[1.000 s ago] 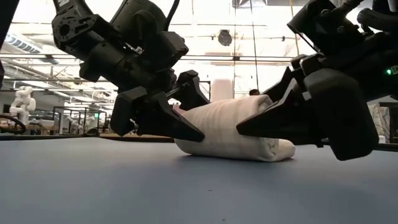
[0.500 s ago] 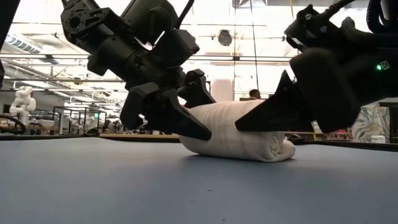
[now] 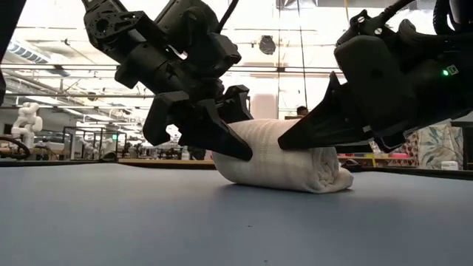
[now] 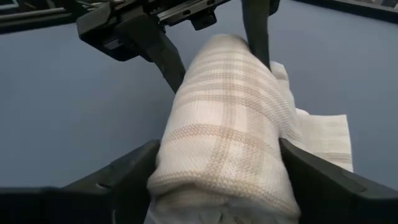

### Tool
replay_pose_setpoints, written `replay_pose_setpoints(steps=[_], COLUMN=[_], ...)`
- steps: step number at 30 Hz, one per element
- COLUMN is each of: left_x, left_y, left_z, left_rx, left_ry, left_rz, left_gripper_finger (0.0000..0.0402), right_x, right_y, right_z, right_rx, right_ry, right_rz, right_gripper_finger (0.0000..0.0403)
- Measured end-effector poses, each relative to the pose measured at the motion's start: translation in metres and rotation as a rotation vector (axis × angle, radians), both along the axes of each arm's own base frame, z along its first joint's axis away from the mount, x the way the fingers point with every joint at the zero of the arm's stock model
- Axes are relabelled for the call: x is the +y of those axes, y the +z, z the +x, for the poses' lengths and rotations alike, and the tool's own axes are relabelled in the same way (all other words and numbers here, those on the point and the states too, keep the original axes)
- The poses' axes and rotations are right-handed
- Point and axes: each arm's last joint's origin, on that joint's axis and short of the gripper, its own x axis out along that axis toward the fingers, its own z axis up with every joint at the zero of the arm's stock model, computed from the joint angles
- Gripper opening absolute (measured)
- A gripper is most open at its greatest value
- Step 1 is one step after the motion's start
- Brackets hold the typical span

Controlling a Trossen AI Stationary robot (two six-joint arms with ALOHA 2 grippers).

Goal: Roll towel into tight, uniform cylinder
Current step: Roll the white towel

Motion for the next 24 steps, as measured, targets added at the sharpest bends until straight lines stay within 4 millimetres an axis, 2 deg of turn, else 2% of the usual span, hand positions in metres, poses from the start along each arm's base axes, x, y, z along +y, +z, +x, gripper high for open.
replay_pose_setpoints(steps=[6, 11, 17, 24], left_x=[0.001, 0.003, 0.007, 0.012], left_y=[0.002, 0.016, 0.036, 0.023], left_z=[-0.001, -0.008, -0.019, -0.031], left_rx=[0.01, 0.039, 0.04, -0.025], left_ry=[0.099, 0.152, 0.166, 0.036], left_rz=[-0.035, -0.016, -0.008, -0.128], left_gripper_finger=[0.025, 0.0289, 0.0338, 0.0354], right_x=[-0.005, -0.006, -0.005, -0.004], right_y=[0.0, 0.0, 0.0, -0.001], right_z=[0.003, 0.005, 0.004, 0.004], right_rx=[-0.008, -0.008, -0.005, 0.054], right_ry=[-0.022, -0.018, -0.014, 0.055], right_rz=[0.015, 0.028, 0.026, -0.055], right_gripper_finger=[0.0256, 0.0235, 0.0232, 0.0231])
